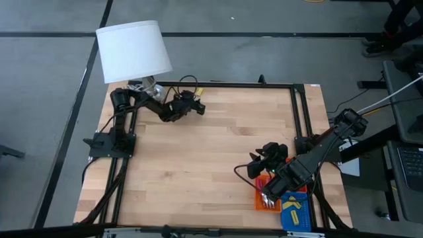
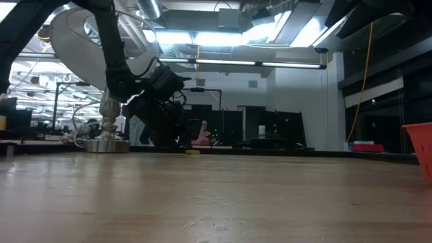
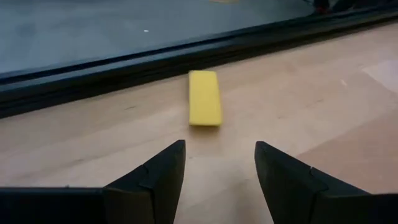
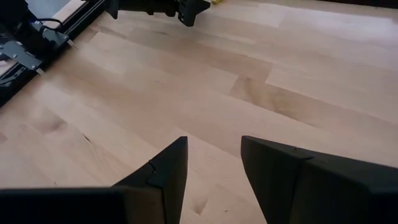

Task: Pick & Place School Supplies
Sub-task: Put the yellow eraser into the blue basket

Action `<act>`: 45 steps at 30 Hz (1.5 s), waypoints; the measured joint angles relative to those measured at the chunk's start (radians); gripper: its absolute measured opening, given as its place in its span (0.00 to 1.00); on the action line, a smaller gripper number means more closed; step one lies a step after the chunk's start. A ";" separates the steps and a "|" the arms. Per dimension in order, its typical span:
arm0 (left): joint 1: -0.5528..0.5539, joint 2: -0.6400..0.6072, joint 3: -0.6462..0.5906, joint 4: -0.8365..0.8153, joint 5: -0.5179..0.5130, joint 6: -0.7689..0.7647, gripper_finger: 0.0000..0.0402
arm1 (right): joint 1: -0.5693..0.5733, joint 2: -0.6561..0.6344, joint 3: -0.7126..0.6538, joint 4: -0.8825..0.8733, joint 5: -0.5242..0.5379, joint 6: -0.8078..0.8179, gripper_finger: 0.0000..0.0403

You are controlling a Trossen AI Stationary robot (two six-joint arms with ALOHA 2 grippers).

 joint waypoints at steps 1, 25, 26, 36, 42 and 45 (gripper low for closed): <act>-0.001 0.000 0.009 -0.019 0.008 0.000 0.47 | 0.000 0.000 0.000 0.000 0.000 0.011 0.38; 0.108 -0.001 0.407 -0.768 0.213 -0.274 0.46 | 0.000 0.001 0.000 0.001 0.040 0.126 0.38; 0.112 -0.001 0.418 -0.788 0.219 -0.260 0.46 | 0.000 0.001 0.000 0.001 0.043 0.126 0.38; 0.119 -0.001 0.501 -0.884 0.205 -0.142 0.46 | 0.000 0.001 0.000 0.020 0.060 0.126 0.38; 0.122 -0.001 0.500 -0.948 0.200 -0.090 0.47 | 0.000 0.001 0.000 0.051 0.067 0.126 0.38; 0.122 -0.001 0.500 -0.969 0.200 -0.094 0.47 | 0.000 0.001 0.000 0.060 0.067 0.126 0.38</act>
